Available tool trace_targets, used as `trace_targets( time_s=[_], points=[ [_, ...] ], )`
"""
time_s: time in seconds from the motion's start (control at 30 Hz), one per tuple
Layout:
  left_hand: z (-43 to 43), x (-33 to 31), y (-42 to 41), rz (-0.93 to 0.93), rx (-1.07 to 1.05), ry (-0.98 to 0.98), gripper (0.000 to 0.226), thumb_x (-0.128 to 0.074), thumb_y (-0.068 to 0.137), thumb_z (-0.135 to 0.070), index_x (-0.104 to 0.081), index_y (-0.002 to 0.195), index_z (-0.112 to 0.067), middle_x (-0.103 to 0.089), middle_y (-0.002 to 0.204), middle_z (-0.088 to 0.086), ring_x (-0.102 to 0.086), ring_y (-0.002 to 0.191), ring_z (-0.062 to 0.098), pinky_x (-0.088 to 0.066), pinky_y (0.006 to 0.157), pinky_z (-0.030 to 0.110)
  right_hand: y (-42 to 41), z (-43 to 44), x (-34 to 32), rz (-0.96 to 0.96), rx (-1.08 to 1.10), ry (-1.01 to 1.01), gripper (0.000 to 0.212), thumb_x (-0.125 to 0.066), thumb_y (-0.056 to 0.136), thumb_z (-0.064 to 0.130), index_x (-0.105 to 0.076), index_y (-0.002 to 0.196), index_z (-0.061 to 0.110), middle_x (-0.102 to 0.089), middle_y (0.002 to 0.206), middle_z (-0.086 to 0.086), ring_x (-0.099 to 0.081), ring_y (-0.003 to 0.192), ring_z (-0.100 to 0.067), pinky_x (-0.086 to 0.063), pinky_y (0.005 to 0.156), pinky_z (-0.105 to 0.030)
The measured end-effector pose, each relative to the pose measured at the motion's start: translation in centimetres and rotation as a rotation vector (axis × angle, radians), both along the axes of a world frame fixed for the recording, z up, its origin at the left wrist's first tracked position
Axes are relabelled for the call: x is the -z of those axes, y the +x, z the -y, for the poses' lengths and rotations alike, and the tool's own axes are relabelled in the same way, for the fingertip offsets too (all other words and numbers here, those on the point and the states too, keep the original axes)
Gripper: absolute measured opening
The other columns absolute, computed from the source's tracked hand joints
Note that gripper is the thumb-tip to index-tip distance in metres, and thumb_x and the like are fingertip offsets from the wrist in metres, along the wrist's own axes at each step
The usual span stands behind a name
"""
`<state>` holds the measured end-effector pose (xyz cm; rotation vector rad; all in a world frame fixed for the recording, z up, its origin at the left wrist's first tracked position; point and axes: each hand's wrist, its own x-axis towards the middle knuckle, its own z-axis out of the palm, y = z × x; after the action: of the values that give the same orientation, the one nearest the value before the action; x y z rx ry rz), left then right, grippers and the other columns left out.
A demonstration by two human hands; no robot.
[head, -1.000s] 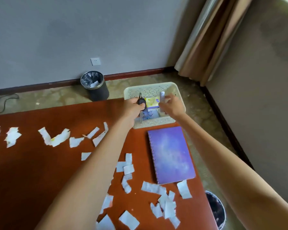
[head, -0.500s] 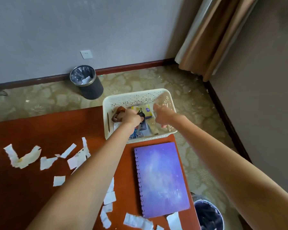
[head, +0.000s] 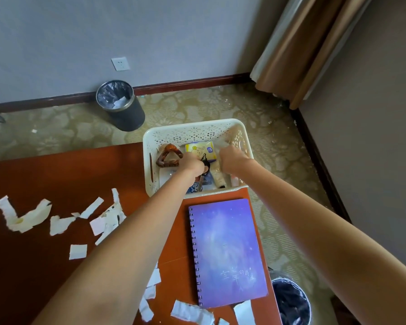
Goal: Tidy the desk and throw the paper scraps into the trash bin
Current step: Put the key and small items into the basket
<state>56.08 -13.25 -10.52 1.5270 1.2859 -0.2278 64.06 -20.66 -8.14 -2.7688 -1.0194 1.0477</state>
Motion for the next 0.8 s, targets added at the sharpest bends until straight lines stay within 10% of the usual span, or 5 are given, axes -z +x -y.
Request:
trace_targets(
  time_s=[0.37,0.8],
  points=[
    [-0.1,0.7,-0.2,-0.062,-0.029,-0.022,0.041,-0.060,0.085,0.002,-0.049,0.125,0.005,-0.057,0.125,0.021,-0.059,0.111,0.035,-0.053,0.091,0.043,0.3,-0.1,-0.4,0.004,-0.023,0.082,0.018,-0.038,0.088,-0.011,-0.054,0.086,-0.004,-0.052,0.080,-0.012,-0.056,0.090,-0.031,-0.047,0.076,-0.031],
    [1.7,1.3,1.1,-0.020,-0.116,-0.110,0.044,-0.059,0.085,0.007,-0.047,0.127,0.007,-0.058,0.125,0.024,-0.058,0.111,0.034,-0.050,0.089,0.040,0.4,0.2,0.1,-0.031,-0.061,0.064,0.031,-0.038,0.089,-0.010,-0.055,0.116,-0.009,-0.056,0.122,-0.024,-0.058,0.110,-0.034,-0.048,0.083,-0.029]
  ],
)
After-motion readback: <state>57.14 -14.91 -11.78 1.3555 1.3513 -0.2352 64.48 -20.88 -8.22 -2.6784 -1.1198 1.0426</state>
